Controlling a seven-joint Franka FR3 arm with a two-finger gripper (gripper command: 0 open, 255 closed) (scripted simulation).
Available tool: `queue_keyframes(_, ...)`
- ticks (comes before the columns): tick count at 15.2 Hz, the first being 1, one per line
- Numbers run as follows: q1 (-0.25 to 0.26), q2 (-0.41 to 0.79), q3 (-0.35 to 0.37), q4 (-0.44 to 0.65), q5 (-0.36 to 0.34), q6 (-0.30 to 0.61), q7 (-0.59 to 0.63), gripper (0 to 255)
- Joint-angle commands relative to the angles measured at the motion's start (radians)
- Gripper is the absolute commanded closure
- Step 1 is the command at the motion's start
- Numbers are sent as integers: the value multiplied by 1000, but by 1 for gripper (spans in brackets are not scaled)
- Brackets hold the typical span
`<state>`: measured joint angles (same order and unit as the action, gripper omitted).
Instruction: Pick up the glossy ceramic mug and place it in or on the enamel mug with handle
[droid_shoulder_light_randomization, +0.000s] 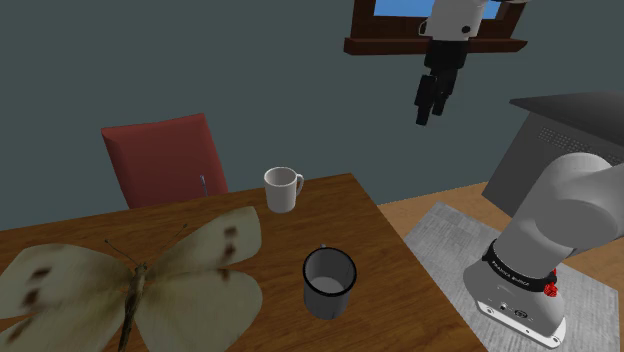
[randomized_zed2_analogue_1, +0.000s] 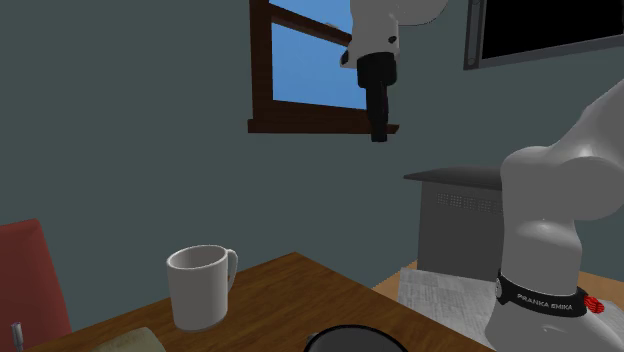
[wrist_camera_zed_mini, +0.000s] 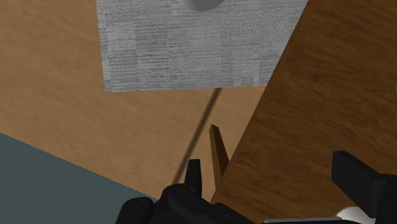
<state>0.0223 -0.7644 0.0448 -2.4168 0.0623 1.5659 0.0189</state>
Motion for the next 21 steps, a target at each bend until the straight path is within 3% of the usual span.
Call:
queue_keyframes(1,0,0,0,0,0,0,0,0)
queue_keyframes(12,45,307,194,83,62,257,204,0)
queue_keyframes(21,61,631,327,269,-15,405,399,0)
